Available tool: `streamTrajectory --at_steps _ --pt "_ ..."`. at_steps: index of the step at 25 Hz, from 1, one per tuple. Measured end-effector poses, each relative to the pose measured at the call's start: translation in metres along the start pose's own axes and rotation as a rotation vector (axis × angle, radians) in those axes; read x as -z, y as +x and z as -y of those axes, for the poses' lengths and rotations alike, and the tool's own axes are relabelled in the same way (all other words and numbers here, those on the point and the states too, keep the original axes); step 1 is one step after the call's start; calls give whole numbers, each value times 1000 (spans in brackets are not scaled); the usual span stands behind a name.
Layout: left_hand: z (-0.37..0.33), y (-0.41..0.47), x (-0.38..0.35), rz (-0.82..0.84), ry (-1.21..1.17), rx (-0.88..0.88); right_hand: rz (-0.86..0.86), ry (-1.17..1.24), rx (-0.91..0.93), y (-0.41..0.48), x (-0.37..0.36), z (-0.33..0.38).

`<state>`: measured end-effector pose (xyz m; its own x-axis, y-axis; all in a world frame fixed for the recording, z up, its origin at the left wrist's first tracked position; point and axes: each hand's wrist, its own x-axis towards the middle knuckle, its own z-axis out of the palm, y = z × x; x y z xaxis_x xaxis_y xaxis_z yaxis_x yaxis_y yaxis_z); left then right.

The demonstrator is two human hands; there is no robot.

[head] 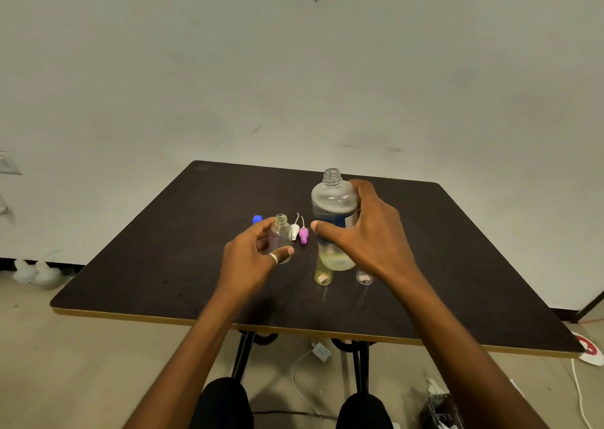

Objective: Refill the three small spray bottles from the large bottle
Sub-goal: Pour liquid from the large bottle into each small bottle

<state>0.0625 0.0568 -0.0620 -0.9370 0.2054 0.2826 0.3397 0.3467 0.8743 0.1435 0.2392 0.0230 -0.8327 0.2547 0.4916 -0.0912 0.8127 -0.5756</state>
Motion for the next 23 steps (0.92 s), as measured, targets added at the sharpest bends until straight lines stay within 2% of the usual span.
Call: streamTrajectory --at_steps 3,7,23 --pt "-27 -12 12 32 -6 -69 -30 -67 32 -6 15 -2" --pt "-47 -39 13 99 -17 -74 -24 -133 49 -25 30 -6" --pt "-61 -76 -12 204 -37 -103 26 -229 64 -86 39 -31"
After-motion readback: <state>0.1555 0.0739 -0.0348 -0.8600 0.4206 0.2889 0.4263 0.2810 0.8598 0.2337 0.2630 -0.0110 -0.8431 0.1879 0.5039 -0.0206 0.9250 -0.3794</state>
